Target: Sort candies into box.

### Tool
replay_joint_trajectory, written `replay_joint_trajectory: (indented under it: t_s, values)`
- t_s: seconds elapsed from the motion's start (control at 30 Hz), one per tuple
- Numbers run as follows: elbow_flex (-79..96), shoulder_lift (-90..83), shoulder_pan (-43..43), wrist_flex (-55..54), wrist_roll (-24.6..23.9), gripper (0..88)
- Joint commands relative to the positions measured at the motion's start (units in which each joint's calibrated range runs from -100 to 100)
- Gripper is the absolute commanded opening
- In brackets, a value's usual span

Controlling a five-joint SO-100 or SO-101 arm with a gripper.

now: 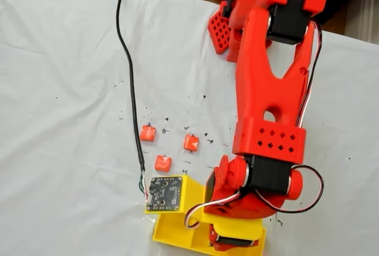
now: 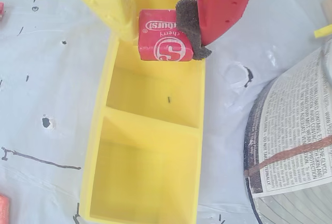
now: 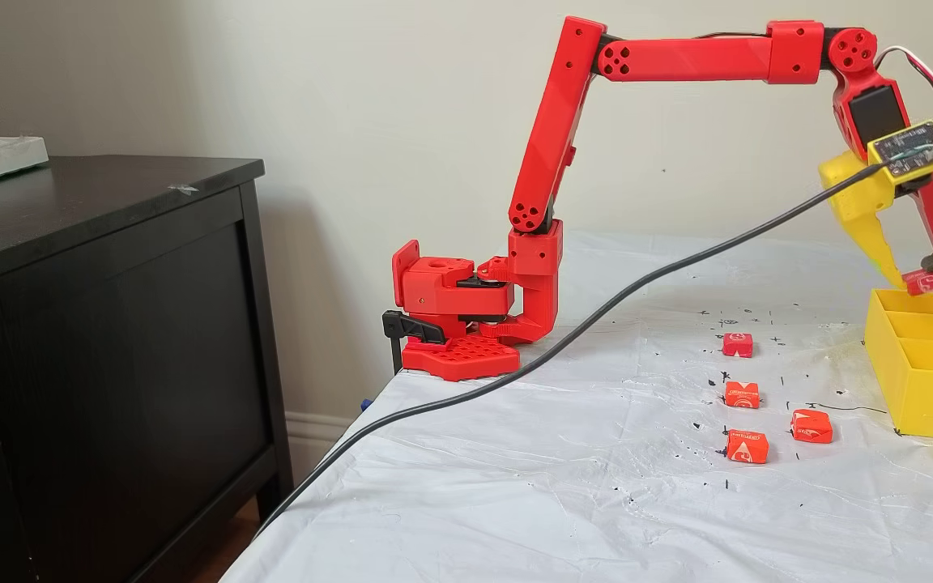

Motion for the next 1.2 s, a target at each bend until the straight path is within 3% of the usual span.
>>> replay_joint_trajectory:
  t_s: [0.0,0.13,0.23,0.3,0.47,0.63,0.77,0.93,1.17]
  values:
    - [-7.25,-1.40,-0.30,-1.87,0.54,0.1]
    - [-7.89,-0.72,-0.30,-2.12,0.54,1.8]
    - [-7.98,-0.72,-0.30,-1.71,0.10,18.3]
    - [-7.98,-1.06,-0.21,-1.30,-0.24,24.6]
    - [-6.89,-2.08,-0.66,-1.22,0.24,35.9]
    - [-6.80,-3.10,-0.57,-0.65,-0.39,41.5]
    - [-5.98,-4.46,-0.57,-0.32,-0.10,34.9]
    - [-4.07,-7.34,-0.85,0.91,-0.63,4.1]
    - [-1.34,-12.68,-2.29,11.22,-1.03,2.6]
